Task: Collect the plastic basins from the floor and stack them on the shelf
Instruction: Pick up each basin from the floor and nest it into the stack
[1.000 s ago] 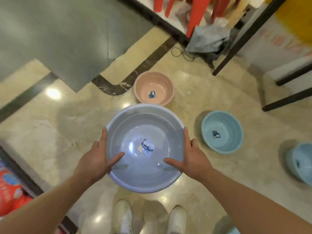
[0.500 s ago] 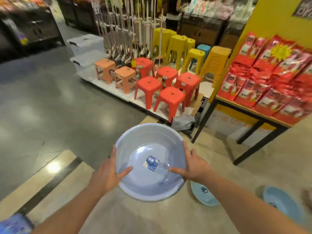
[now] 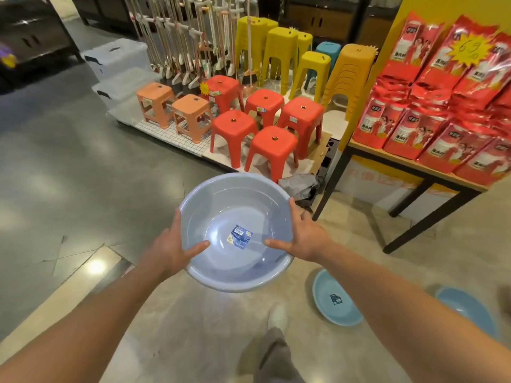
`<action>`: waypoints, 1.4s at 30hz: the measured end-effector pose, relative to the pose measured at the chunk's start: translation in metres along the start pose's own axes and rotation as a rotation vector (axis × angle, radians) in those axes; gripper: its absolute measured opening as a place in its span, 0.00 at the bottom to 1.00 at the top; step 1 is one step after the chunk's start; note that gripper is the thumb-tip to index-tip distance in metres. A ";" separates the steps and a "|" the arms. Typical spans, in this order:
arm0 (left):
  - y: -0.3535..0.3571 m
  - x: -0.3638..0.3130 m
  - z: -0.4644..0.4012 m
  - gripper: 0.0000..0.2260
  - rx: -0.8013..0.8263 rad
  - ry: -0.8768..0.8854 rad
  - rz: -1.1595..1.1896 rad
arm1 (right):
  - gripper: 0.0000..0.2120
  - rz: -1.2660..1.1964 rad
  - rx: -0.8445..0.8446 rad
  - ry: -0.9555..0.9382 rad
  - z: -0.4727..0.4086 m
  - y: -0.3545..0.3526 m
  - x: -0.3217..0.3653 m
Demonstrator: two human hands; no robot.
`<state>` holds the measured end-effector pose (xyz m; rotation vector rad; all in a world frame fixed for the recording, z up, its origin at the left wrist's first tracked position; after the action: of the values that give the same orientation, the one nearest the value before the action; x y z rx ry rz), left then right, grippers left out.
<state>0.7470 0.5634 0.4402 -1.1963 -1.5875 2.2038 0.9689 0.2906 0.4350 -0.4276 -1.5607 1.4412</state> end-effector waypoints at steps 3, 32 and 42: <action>0.023 -0.011 -0.036 0.57 -0.004 0.000 0.018 | 0.73 0.028 0.050 -0.016 -0.052 0.011 -0.017; 0.565 0.259 -0.323 0.54 0.258 -0.215 0.050 | 0.68 0.088 0.159 0.198 -0.329 0.535 -0.254; 0.712 0.355 -0.335 0.56 0.350 -0.148 -0.128 | 0.67 0.097 0.184 0.195 -0.332 0.707 -0.312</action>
<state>0.9550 0.7048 -0.3860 -0.8277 -1.2137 2.4015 1.1596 0.4193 -0.3740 -0.5239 -1.2556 1.5527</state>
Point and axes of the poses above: each hand's wrist, its own z-axis away from the middle knuckle, its own y-axis out of the palm, x = y × z, the point moved 7 cm from there along -z, towards the middle knuckle, and after that the axes turned 14 degrees about -x, right-handed, at the moved point
